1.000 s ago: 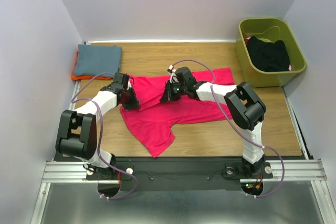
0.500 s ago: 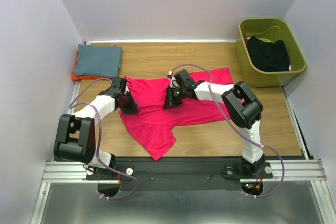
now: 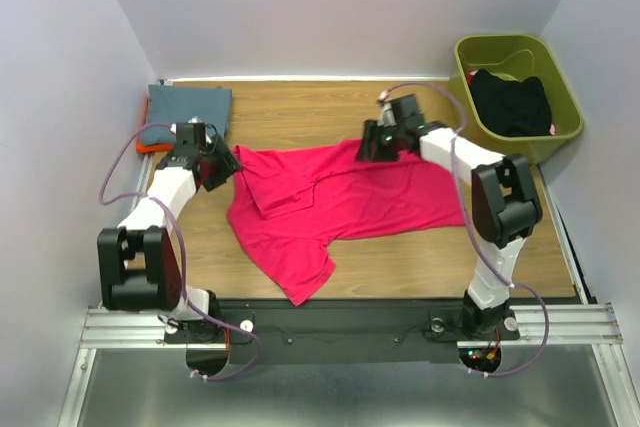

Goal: Fold and stack the t-shirts
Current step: Fold the tshirt

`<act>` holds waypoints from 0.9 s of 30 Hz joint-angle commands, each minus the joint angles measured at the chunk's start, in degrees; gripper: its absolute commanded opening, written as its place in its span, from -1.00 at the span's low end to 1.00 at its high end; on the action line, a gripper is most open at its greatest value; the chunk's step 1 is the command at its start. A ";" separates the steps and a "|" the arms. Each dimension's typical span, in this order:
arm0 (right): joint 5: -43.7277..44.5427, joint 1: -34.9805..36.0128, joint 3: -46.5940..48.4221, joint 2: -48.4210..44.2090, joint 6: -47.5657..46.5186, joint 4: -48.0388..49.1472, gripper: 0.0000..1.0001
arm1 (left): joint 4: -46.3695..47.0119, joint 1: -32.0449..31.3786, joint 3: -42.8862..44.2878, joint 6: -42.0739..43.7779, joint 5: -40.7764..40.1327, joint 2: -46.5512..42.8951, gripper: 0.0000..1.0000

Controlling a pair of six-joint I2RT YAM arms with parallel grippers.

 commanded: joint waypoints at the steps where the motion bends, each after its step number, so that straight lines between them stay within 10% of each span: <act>1: 7.43 -8.12 3.79 -1.30 -4.67 -1.71 0.19 | 4.84 0.77 7.27 2.35 -1.02 8.13 0.34; 12: 12.80 -15.35 11.70 6.52 -4.50 -1.62 0.04 | 7.83 2.00 21.44 4.20 -0.84 26.00 0.10; 27: 17.72 -17.55 14.34 10.04 -5.20 -1.62 0.01 | 8.89 1.39 23.64 5.43 0.83 28.99 -0.06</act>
